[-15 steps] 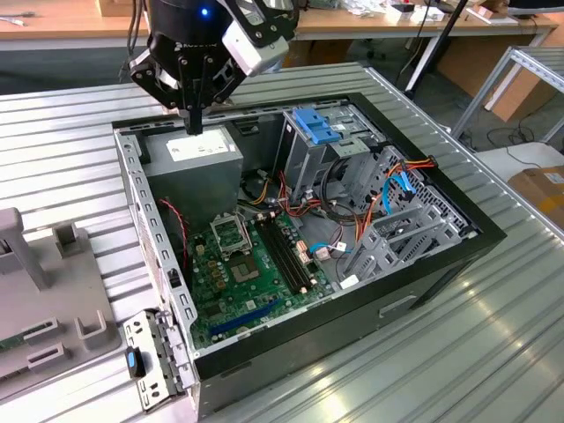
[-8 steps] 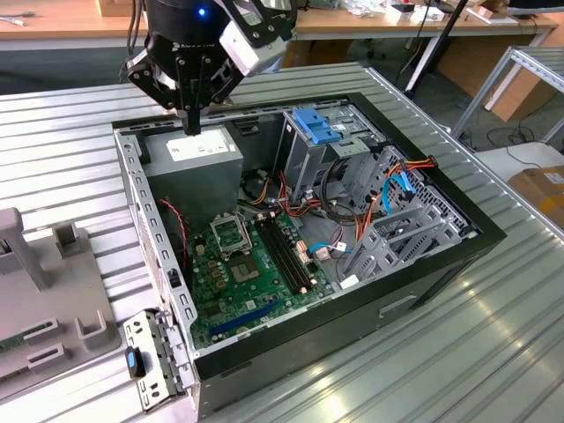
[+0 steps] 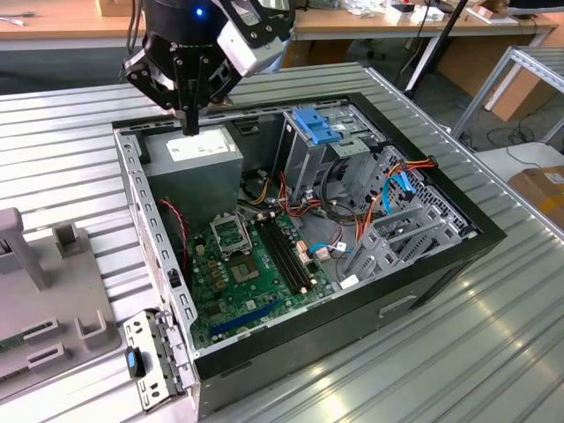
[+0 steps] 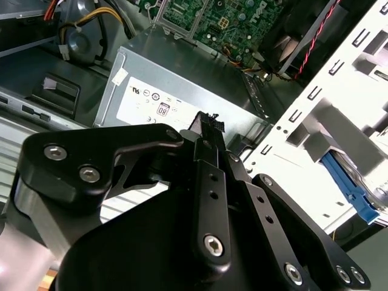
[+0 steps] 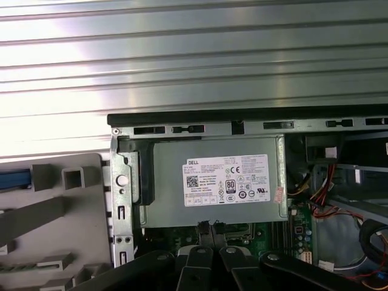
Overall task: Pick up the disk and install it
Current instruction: 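Reach for the disk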
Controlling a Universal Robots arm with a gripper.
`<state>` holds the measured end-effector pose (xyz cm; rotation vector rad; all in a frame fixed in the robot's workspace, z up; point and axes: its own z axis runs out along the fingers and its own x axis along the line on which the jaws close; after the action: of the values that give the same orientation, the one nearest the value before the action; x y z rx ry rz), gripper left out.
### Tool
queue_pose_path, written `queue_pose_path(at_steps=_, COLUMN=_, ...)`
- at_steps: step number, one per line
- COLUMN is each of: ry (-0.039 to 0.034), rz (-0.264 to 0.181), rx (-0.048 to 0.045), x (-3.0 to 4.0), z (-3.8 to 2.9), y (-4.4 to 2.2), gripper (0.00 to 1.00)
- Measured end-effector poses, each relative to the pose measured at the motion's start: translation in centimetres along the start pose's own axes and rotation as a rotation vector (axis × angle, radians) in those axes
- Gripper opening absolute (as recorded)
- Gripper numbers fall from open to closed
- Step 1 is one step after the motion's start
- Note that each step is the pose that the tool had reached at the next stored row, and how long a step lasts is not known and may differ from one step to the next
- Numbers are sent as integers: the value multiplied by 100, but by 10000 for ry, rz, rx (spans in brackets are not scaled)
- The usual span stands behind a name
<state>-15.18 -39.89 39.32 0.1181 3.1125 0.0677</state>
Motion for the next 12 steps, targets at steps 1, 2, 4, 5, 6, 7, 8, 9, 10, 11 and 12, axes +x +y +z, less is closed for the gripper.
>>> queue_pose_path(at_steps=1, ry=0, rz=0, rx=0, x=10, z=0, y=-1, gripper=11)
queue_pose_path(at_steps=2, ry=0, rz=0, rx=0, x=25, z=-1, y=-2, gripper=11)
queue_pose_path(at_steps=4, ry=0, rz=0, rx=0, x=43, z=-1, y=-3, gripper=11)
queue_pose_path(at_steps=5, ry=1, rz=-1, rx=1, x=54, z=-2, y=-4, gripper=11)
queue_pose_path(at_steps=6, ry=1, rz=-1, rx=0, x=66, z=-2, y=-5, gripper=11)
queue_pose_path(at_steps=7, ry=0, rz=-1, rx=0, x=89, z=-2, y=-7, gripper=11)
queue_pose_path(at_steps=8, ry=1, rz=-1, rx=0, x=114, z=-3, y=-9, gripper=11)
queue_pose_path(at_steps=9, ry=1, rz=0, rx=1, x=144, z=-4, y=-11, gripper=11)
queue_pose_path(at_steps=10, ry=0, rz=0, rx=0, x=167, z=-4, y=-13, gripper=11)
queue_pose_path(at_steps=11, ry=0, rz=0, rx=0, x=187, z=-4, y=-14, gripper=11)
queue_pose_path(at_steps=12, ry=0, rz=-1, rx=0, x=204, z=-5, y=-16, gripper=11)
